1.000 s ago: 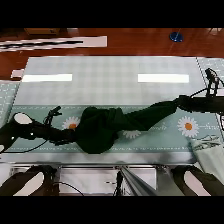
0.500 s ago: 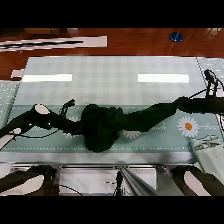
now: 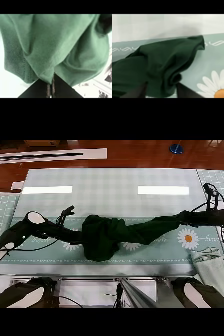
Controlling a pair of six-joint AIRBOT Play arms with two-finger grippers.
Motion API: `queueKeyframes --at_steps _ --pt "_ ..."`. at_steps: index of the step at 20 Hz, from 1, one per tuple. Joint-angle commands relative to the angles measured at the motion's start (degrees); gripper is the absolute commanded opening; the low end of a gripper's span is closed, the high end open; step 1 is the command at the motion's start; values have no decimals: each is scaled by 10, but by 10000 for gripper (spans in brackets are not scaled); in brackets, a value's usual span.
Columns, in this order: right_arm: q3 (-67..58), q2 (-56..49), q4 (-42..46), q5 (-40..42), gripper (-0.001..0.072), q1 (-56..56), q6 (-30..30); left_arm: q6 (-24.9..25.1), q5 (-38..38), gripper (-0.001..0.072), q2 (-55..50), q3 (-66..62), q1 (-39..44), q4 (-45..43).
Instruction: Fold the shirts.
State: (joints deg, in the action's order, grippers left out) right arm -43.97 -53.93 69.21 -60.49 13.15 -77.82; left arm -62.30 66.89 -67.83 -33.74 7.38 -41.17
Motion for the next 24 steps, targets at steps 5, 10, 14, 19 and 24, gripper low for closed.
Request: queueKeyframes --at_steps 5,10,14,19,24 --pt "-109 35 45 -140 486 0 19 17 7 26 7 -1 0 1" --pt "52 41 -177 -172 487 0 66 28 7 26 7 -1 0 1" --pt "149 41 -264 -103 487 -8 98 31 7 26 7 -1 0 1" --pt "178 41 -267 -24 487 -131 99 31 8 26 7 -1 0 1" --pt "178 21 -210 58 490 -195 113 64 30 27 6 -1 0 1"
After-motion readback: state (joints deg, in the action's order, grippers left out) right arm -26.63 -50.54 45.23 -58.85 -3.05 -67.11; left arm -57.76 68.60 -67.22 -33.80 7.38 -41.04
